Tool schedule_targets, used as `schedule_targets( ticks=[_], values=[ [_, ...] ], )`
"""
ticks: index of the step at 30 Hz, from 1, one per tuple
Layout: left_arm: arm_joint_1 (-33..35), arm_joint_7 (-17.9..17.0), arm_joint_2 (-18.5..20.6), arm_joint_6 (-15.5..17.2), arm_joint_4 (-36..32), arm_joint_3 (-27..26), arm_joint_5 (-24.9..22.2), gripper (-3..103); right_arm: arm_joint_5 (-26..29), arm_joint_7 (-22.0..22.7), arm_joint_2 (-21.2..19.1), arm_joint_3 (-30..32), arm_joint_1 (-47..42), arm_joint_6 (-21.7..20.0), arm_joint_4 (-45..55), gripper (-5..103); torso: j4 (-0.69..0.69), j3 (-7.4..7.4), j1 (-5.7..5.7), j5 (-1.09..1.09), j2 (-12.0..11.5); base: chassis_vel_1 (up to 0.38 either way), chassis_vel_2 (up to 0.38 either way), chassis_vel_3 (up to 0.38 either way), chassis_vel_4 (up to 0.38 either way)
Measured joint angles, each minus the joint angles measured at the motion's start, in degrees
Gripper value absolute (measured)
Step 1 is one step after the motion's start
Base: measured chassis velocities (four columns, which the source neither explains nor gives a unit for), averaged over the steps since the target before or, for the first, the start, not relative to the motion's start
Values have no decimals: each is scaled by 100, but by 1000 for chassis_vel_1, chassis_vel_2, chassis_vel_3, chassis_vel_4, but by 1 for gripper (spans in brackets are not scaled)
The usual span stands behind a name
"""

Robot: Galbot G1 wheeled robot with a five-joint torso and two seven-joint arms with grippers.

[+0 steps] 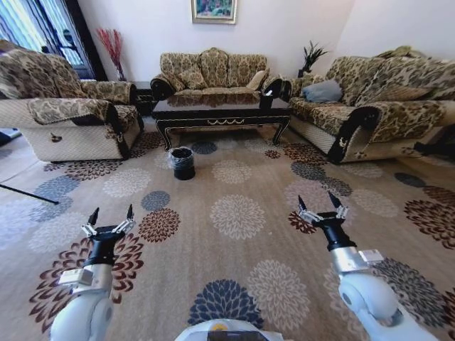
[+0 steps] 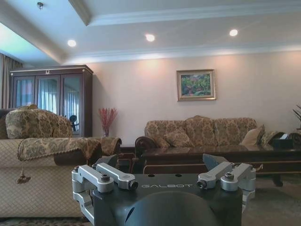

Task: Move to the front of the table and pick up the trash from the floor, then place it into the trash bin.

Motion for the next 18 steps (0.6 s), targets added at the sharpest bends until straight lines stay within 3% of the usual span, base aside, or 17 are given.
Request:
schedule_targets(
  ticks=[18],
  values=[
    [-118, 20, -49, -23, 14, 105, -6, 100, 4, -58, -5, 420, -326, 174, 115, 100, 1, 275, 131, -2, 405, 0, 0, 0, 0]
  ],
)
